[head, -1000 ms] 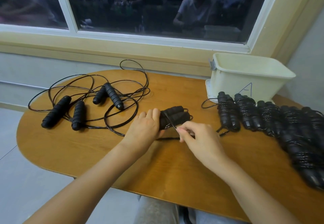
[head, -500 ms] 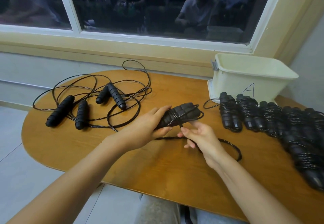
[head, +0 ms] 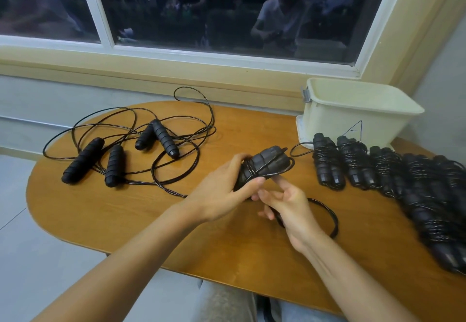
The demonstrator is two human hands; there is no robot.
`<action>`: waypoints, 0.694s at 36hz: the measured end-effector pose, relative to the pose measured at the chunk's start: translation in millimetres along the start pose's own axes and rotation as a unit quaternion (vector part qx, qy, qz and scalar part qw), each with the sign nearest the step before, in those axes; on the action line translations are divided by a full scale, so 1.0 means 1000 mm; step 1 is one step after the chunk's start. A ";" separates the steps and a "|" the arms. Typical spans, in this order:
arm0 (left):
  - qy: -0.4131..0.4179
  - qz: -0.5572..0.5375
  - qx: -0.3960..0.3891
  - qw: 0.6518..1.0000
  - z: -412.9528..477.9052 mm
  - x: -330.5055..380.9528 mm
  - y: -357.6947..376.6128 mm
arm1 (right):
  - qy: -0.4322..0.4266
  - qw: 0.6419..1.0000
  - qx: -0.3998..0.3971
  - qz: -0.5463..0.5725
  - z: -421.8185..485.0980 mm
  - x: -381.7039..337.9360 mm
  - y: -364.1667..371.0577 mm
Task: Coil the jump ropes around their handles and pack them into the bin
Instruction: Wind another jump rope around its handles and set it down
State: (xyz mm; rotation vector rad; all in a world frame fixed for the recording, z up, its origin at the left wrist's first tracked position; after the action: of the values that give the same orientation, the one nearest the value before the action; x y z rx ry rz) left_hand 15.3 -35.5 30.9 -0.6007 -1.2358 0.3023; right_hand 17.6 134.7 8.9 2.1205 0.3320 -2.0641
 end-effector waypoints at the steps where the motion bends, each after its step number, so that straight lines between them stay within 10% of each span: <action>1: 0.001 0.008 0.010 1.000 0.001 -0.001 0.001 | -0.004 1.000 -0.001 0.000 -0.001 0.000 0.000; 16: 0.024 0.126 0.067 0.989 0.016 0.006 -0.026 | -0.077 0.956 -0.065 -0.277 -0.007 0.005 -0.025; 22: 0.080 0.175 0.105 0.976 0.018 0.003 -0.035 | -0.124 0.810 -0.061 -0.570 -0.004 0.004 -0.058; 25: 0.123 0.215 0.095 0.964 0.016 0.000 -0.038 | -0.105 0.806 -0.083 -0.577 -0.001 0.005 -0.072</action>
State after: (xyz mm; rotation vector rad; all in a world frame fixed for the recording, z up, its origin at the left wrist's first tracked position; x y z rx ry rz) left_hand -3.9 -61.6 56.1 -0.7155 -0.8179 0.6820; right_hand -1.0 204.0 6.4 1.6284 2.0840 -2.5466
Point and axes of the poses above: each hand's wrist, its own z-axis towards the middle knuckle, its own y-axis out of the palm, x = y × z, the point moved 1 cm from there along z, towards the middle knuckle, and after that the axes turned 10 degrees about -z, right-handed, at the moved point
